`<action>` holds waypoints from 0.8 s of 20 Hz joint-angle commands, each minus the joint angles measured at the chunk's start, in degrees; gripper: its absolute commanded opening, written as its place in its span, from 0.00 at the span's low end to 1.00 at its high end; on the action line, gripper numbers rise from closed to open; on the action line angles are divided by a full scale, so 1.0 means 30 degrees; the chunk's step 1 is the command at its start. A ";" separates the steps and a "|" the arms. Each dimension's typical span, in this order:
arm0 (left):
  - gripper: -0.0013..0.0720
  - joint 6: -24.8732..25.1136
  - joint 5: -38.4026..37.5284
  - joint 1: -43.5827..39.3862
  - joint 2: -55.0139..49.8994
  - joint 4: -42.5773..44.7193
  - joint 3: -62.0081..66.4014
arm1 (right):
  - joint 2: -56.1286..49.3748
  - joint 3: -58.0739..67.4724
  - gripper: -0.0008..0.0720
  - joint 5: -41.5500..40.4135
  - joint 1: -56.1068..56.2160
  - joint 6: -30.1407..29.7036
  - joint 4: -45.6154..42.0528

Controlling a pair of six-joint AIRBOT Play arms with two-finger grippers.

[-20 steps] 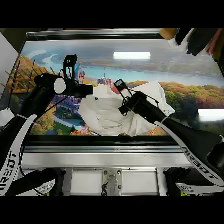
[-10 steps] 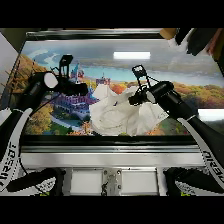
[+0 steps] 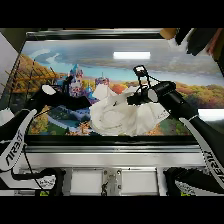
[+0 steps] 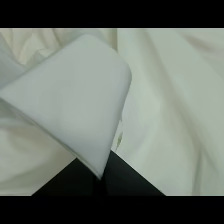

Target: Fold the clothes and pants, and hang the long-sleeved shirts on hangers.

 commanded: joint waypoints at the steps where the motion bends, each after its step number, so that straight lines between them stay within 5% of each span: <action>1: 0.69 0.0168 0.0954 -0.0896 -0.1858 -0.0947 0.0532 | 0.0015 0.0022 0.03 0.0029 -0.0007 -0.0015 0.0226; 4: 0.67 -0.0474 0.1078 -0.1348 -0.2514 -0.0911 0.1880 | 0.0015 0.0022 0.03 0.0160 -0.0015 -0.0095 0.0226; 5: 0.40 -0.0801 0.1151 -0.1355 -0.2608 -0.0889 0.2215 | 0.0015 0.0022 0.03 0.0160 -0.0029 -0.0539 0.0226; 7: 0.03 -0.0794 0.1188 -0.1355 -0.2601 -0.0896 0.2528 | 0.0022 0.0022 0.03 0.0284 -0.0066 -0.1027 0.0197; 11: 0.03 -0.1122 -0.0087 -0.0532 -0.1785 -0.0896 0.4605 | 0.0095 0.1523 0.03 0.2011 -0.0867 -0.3213 -0.0481; 16: 0.03 -0.1137 0.0131 0.0211 0.4051 -0.0758 1.1140 | 0.0780 1.0244 0.03 0.6462 -0.2499 -0.5996 -0.0860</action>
